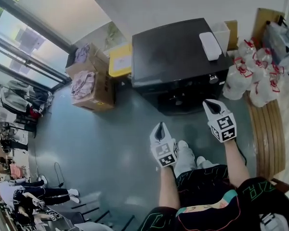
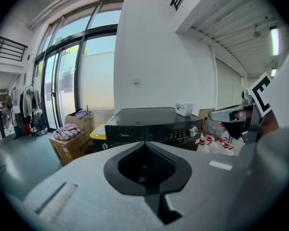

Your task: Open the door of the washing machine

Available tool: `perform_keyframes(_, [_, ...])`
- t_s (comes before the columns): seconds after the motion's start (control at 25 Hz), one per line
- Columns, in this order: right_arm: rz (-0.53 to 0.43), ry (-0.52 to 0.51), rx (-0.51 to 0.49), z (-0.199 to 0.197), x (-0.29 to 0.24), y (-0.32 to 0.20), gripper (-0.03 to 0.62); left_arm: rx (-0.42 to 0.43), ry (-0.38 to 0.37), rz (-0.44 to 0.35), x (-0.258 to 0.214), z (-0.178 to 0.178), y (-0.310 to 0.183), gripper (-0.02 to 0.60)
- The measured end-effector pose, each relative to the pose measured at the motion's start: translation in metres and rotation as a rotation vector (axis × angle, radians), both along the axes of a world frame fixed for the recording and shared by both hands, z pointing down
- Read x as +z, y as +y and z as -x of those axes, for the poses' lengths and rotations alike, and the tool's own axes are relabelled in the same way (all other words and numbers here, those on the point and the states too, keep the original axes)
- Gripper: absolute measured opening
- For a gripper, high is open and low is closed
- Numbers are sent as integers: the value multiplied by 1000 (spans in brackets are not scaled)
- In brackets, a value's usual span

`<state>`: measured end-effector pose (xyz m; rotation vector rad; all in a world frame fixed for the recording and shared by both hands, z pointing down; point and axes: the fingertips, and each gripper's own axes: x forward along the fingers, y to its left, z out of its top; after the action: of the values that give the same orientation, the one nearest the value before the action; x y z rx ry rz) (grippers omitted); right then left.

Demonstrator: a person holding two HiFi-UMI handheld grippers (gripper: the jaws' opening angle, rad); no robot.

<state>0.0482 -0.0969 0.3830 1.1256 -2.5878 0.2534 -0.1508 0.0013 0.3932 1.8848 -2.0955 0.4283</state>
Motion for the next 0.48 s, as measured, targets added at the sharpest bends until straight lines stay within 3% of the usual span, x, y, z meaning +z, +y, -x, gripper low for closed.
perform_keyframes(0.2, [69,66,-16,6,40,-30,3,58,50,89,53,-4,-50,12])
perform_keyframes(0.48, [166,178,-91,60,106,-65,3,82,113,243,130,26,-102,12])
